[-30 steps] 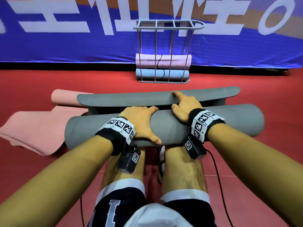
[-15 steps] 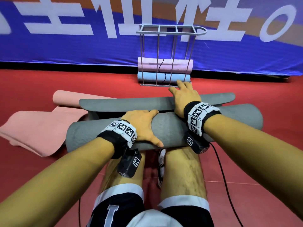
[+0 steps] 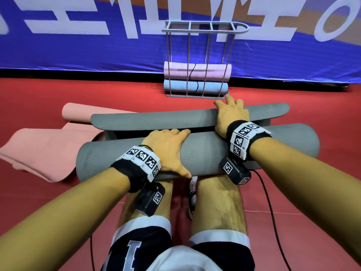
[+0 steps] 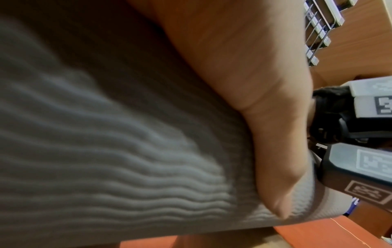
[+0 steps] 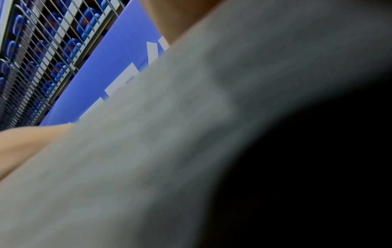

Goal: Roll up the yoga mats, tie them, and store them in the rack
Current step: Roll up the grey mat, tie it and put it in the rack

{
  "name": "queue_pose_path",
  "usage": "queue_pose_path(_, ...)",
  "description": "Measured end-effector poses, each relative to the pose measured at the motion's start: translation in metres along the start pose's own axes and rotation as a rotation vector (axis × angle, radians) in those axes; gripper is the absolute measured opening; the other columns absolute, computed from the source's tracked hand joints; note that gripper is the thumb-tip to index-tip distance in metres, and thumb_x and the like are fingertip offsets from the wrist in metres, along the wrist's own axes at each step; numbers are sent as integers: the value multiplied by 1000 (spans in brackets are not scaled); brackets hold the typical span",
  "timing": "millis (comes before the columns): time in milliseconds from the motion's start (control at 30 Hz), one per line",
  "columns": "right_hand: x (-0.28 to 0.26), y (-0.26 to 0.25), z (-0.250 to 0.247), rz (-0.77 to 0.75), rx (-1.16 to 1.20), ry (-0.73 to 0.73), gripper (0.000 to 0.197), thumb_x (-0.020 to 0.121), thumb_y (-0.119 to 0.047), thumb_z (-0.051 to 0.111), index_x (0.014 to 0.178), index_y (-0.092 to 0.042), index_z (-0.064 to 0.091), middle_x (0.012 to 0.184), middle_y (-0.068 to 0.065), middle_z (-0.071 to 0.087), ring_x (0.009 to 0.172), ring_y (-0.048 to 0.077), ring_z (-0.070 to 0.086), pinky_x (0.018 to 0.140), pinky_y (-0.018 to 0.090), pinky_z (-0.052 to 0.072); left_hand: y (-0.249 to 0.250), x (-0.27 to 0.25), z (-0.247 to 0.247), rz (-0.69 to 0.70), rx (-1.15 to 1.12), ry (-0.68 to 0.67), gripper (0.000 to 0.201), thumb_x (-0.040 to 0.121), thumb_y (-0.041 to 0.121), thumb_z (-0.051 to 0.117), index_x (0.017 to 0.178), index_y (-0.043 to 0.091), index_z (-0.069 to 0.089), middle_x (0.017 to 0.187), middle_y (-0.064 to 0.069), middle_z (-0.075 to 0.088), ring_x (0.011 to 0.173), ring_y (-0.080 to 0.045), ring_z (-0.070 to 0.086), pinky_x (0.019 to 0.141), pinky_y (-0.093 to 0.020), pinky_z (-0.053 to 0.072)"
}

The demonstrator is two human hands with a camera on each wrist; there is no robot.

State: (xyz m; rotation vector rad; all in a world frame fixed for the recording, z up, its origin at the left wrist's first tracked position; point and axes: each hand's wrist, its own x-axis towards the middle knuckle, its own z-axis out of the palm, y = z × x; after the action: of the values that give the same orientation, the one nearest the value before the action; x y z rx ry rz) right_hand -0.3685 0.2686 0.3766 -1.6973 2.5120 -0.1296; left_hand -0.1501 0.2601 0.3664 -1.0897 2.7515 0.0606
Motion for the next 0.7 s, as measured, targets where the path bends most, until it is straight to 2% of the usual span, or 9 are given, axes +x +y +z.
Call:
queue_pose_path(67,-2,1,3,12,28,-1,58,90,-7,58,144,-21,42,157,8,27,132,43,41,97,50,45,1,-2,2,1,16,15,132,41,97,60,150,30,25,130,5,57,115,-24,61,94,-43,50)
queue_pose_path(133,-1,5,7,2,75,-12,50,95,-18,58,143,-20,43,156,7,30,127,44,50,97,49,47,2,-3,3,4,35,25,132,42,97,59,151,30,24,131,5,56,115,-24,60,94,-44,48)
queue_pose_path(233,-1,7,10,-30,149,-2,50,97,-20,57,146,-21,45,166,6,21,136,42,45,108,49,43,2,-4,3,9,43,35,132,43,97,58,151,30,23,131,5,56,115,-24,60,93,-43,48)
queue_pose_path(367,-3,4,9,-38,231,-27,61,86,-2,57,145,-16,49,168,9,17,145,35,37,117,40,34,1,-7,4,17,52,42,132,44,97,58,152,29,22,132,4,55,116,-24,60,94,-43,48)
queue_pose_path(433,-6,2,8,-46,255,-34,65,84,2,58,146,-14,48,168,11,17,148,33,33,118,36,31,1,-8,6,16,58,42,133,45,97,57,153,28,21,134,4,55,117,-24,59,95,-43,48)
queue_pose_path(600,-8,0,5,-103,273,-78,71,82,-1,61,149,-16,45,169,9,11,146,36,35,117,40,33,0,-10,7,12,63,54,132,45,97,57,152,28,21,134,4,55,117,-24,59,94,-43,48)
queue_pose_path(700,-7,-1,5,-145,250,-147,76,84,-2,59,155,-19,38,170,8,6,147,35,35,118,38,32,-1,-10,8,11,53,55,132,46,96,60,153,28,21,134,3,54,117,-24,59,95,-43,47)
